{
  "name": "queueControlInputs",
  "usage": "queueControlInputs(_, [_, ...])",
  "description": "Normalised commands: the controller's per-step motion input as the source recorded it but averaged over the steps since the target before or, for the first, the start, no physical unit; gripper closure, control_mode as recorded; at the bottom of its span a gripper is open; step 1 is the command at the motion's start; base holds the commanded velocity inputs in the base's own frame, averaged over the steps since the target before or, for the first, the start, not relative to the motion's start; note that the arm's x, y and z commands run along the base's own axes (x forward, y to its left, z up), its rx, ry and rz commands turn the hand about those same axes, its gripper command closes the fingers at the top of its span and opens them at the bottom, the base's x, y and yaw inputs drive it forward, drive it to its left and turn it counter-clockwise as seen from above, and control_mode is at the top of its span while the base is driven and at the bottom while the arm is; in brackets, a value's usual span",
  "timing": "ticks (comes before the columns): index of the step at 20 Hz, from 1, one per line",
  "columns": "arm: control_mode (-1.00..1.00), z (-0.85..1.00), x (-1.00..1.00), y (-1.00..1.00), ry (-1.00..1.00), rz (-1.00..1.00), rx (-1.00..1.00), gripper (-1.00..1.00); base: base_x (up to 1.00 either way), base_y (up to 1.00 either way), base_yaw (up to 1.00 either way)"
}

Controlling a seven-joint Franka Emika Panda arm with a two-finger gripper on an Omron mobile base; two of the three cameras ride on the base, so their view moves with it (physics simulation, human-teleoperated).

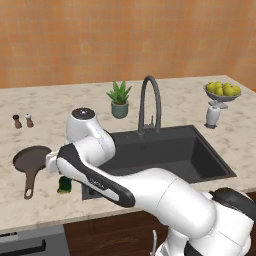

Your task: Pick the pan and sponge and place them into the sink. Then turn on the water.

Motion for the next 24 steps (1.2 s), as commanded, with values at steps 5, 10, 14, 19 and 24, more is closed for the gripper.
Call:
queueControlInputs(5, [-1.00,-0.28,0.07,0.55,0.00,0.00,0.00,-1.00,0.00,0.00,0.00])
queueControlInputs(10, [-1.00,-0.24,0.00,0.54,0.00,-0.01,0.00,-1.00,0.00,0.00,0.00])
queueControlInputs(14, [-1.00,-0.24,0.00,0.48,0.00,-0.07,0.00,-1.00,0.00,0.00,0.00])
queueControlInputs(19, [-1.00,-0.06,0.01,0.31,0.00,-0.07,0.00,-1.00,0.00,0.00,0.00])
queueControlInputs(24, [-1.00,-0.14,0.17,0.18,0.00,-0.06,0.00,-1.00,0.00,0.00,0.00])
